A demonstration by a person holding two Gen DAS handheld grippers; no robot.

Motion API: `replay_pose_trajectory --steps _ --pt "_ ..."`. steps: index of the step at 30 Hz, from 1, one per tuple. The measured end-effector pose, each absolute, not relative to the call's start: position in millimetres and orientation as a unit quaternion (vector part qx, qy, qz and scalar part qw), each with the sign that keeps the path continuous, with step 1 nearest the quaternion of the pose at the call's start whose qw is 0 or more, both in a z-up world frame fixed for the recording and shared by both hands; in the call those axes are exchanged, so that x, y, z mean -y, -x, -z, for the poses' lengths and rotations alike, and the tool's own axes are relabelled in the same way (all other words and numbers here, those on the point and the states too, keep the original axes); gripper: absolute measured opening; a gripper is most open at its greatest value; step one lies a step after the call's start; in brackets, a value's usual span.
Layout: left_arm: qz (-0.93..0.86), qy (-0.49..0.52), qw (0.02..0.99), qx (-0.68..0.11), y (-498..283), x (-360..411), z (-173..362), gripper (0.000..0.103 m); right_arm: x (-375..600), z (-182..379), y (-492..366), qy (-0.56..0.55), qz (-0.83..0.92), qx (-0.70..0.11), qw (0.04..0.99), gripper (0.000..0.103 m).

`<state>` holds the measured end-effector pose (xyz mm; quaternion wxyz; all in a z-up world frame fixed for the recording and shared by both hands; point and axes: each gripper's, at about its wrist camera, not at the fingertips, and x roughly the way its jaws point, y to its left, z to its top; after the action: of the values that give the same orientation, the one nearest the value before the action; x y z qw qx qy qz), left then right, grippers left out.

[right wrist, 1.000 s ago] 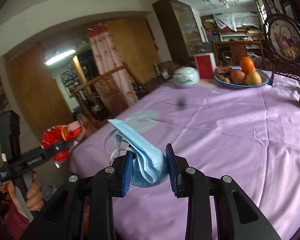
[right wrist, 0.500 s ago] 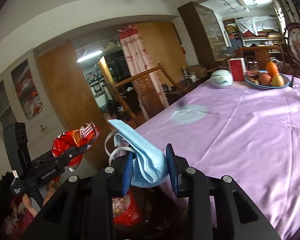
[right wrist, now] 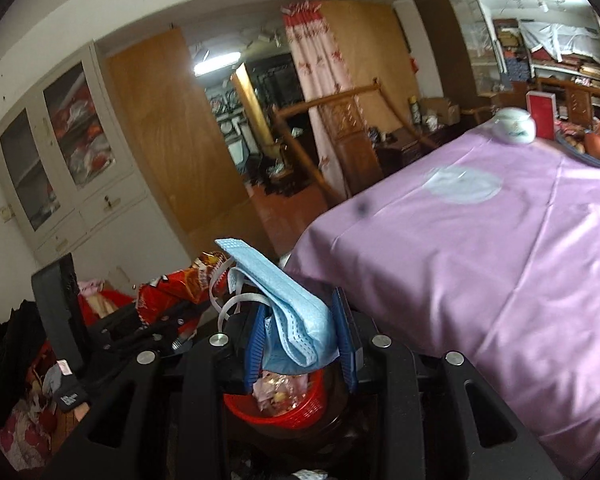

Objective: Collect trash
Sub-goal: 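Carry the chip bag and face mask down to the red wastebasket and release both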

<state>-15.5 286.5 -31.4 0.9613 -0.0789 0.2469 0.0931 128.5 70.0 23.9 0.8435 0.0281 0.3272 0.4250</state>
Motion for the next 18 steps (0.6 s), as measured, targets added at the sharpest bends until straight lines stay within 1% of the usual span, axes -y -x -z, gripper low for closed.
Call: replay_pose_trajectory --steps 3,5,6,7,9,10,12,14,16,18 --pt "-0.103 0.091 0.955 -0.264 17.0 -302.4 55.3 0.041 -94.8 -6.0 -130.9 -0.021 -0.430 -0.351 0.832 0.032" --pt "-0.106 0.102 0.949 -0.278 16.5 -312.6 72.9 0.045 -104.6 5.6 -134.3 -0.017 -0.431 -0.361 0.827 0.032" --pt "-0.105 0.112 0.945 -0.289 14.8 -318.8 84.0 0.055 -110.2 10.6 -135.0 -0.016 -0.430 -0.367 0.824 0.032" --pt "-0.104 0.122 0.940 -0.302 13.2 -323.6 95.6 0.072 -115.5 16.3 -135.9 -0.015 -0.430 -0.374 0.821 0.032" --pt "-0.112 0.139 0.927 -0.330 7.3 -332.0 119.2 0.085 -122.9 25.3 -137.8 -0.015 -0.428 -0.386 0.817 0.032" --pt "-0.116 0.148 0.919 -0.347 5.1 -337.2 132.0 0.088 -126.3 30.5 -138.4 -0.013 -0.426 -0.393 0.815 0.032" --pt "-0.121 0.162 0.908 -0.368 5.3 -344.5 147.3 0.088 -132.2 39.9 -137.6 -0.008 -0.424 -0.403 0.811 0.032" --pt "-0.134 0.175 0.903 -0.370 10.7 -351.3 153.5 0.089 -138.5 46.7 -136.7 -0.002 -0.425 -0.411 0.807 0.032" --pt "-0.150 0.182 0.902 -0.363 20.5 -360.2 153.3 0.094 -147.0 58.9 -135.4 0.006 -0.429 -0.423 0.798 0.032" --pt "-0.181 0.184 0.899 -0.353 33.1 -374.4 150.4 0.095 -159.0 70.0 -134.6 0.018 -0.435 -0.435 0.789 0.032"
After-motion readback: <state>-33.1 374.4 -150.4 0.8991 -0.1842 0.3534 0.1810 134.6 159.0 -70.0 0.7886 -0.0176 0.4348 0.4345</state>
